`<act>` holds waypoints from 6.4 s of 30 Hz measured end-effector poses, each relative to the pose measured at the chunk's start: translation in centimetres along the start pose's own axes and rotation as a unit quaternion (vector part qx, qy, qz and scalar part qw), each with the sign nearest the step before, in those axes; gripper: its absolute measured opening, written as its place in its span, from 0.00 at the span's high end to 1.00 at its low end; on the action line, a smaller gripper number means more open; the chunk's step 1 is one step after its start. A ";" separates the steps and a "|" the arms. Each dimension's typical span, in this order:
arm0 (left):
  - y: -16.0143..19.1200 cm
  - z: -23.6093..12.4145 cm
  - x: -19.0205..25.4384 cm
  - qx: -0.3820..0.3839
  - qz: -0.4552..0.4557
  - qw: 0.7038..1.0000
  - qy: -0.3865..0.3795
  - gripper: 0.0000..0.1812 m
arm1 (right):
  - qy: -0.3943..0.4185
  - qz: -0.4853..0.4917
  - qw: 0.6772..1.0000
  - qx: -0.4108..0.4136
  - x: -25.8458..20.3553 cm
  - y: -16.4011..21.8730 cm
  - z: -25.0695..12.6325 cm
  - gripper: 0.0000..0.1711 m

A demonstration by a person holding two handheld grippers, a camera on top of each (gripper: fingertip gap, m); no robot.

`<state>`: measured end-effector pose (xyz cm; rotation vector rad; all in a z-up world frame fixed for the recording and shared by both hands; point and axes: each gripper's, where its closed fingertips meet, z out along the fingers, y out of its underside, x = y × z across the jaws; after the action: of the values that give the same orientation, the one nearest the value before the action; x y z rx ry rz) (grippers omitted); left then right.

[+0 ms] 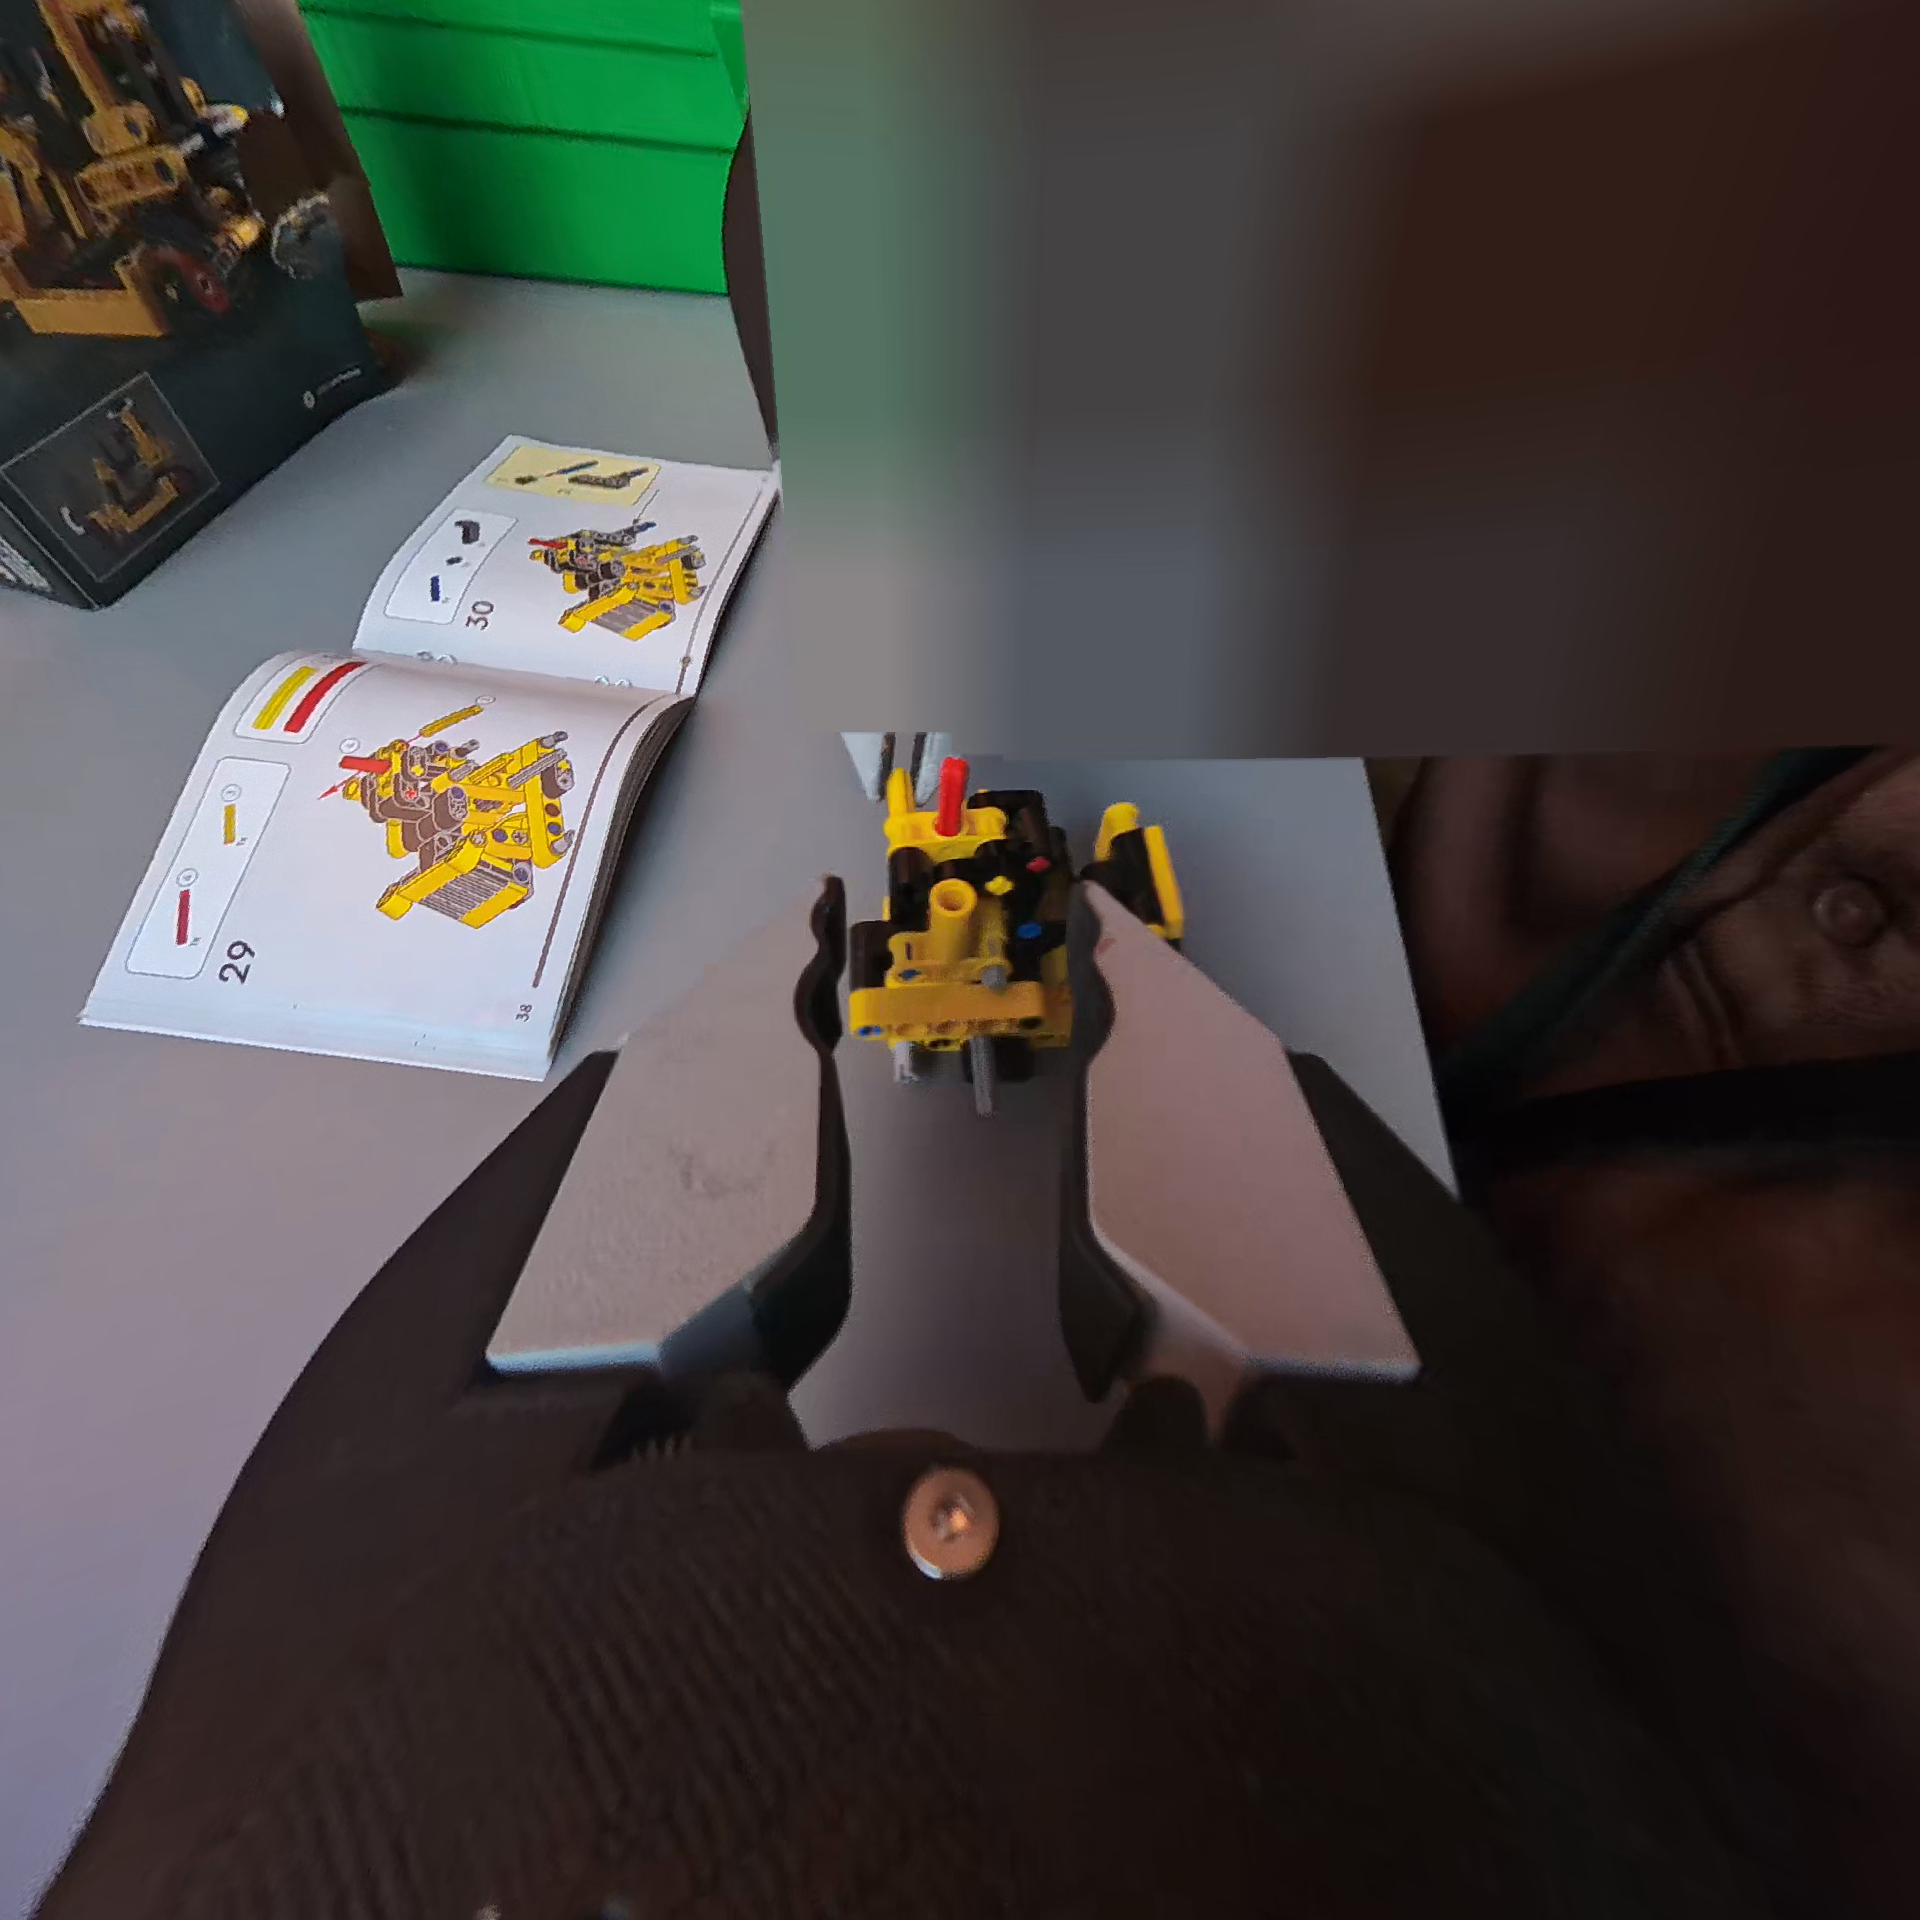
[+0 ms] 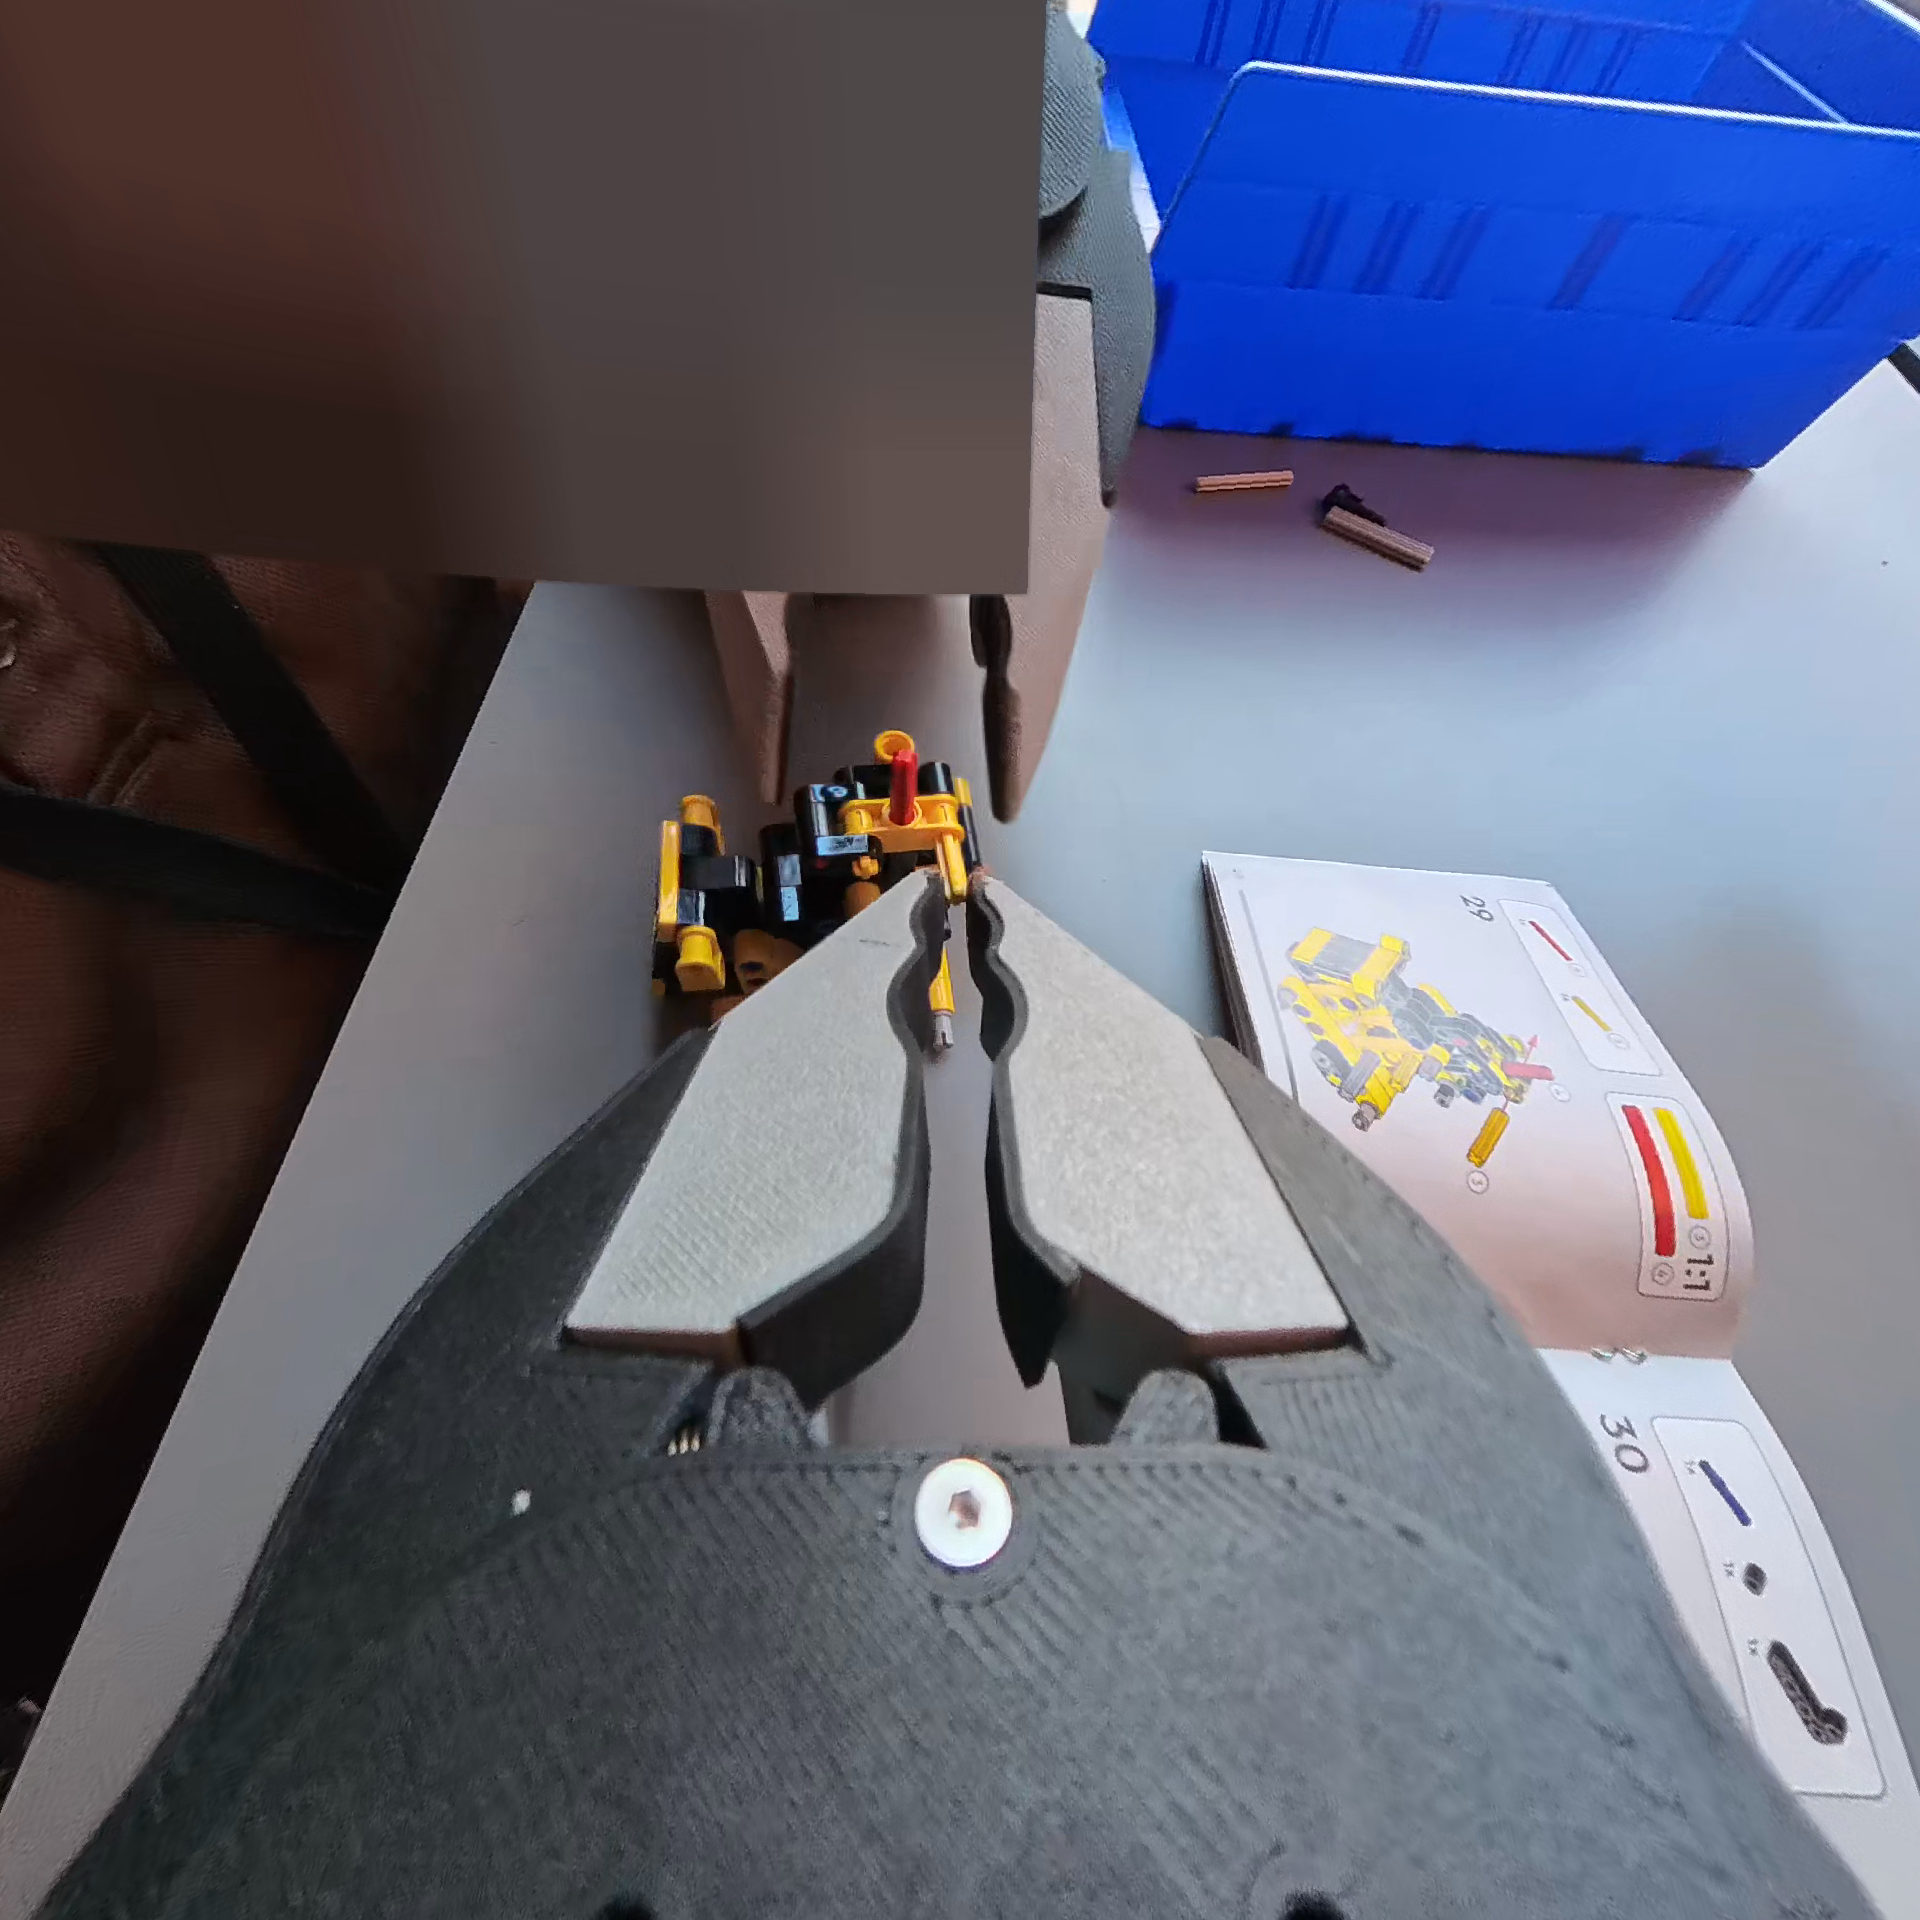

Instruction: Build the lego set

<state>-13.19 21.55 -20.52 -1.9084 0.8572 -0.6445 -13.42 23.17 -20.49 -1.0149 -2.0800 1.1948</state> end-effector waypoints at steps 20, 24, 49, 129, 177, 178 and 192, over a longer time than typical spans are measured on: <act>-0.6 -0.4 0.1 0.020 0.058 0.991 -0.117 0.80 | 0.007 0.006 1.000 -0.009 -0.1 0.1 -0.1 1.00; -0.3 -0.2 0.6 0.013 0.051 0.992 -0.114 0.79 | 0.008 0.007 1.000 -0.012 -0.2 0.1 -0.1 1.00; -0.9 -1.9 -0.6 0.035 -0.080 0.996 -0.015 0.91 | 0.003 0.009 1.000 -0.017 -0.7 0.0 0.0 1.00; -1.7 -1.1 0.6 0.071 0.019 0.994 -0.082 0.77 | -0.052 -0.021 0.998 -0.017 -1.3 -0.3 0.5 1.00; -0.4 0.2 0.9 0.012 0.043 0.997 -0.058 0.95 | -0.084 0.036 0.996 0.002 -1.1 0.5 -0.8 0.99; -0.3 0.2 0.9 0.009 0.061 0.996 -0.066 0.94 | -0.084 0.037 0.996 0.001 -1.1 0.5 -0.8 0.99; -0.5 0.3 0.6 0.004 0.124 0.985 -0.118 0.90 | -0.081 0.035 0.996 -0.001 -1.1 0.5 -0.8 0.99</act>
<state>-12.43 21.39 -20.17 -1.7891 0.9167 -0.2656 -12.02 22.84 -20.62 -1.0299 -2.1855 1.3506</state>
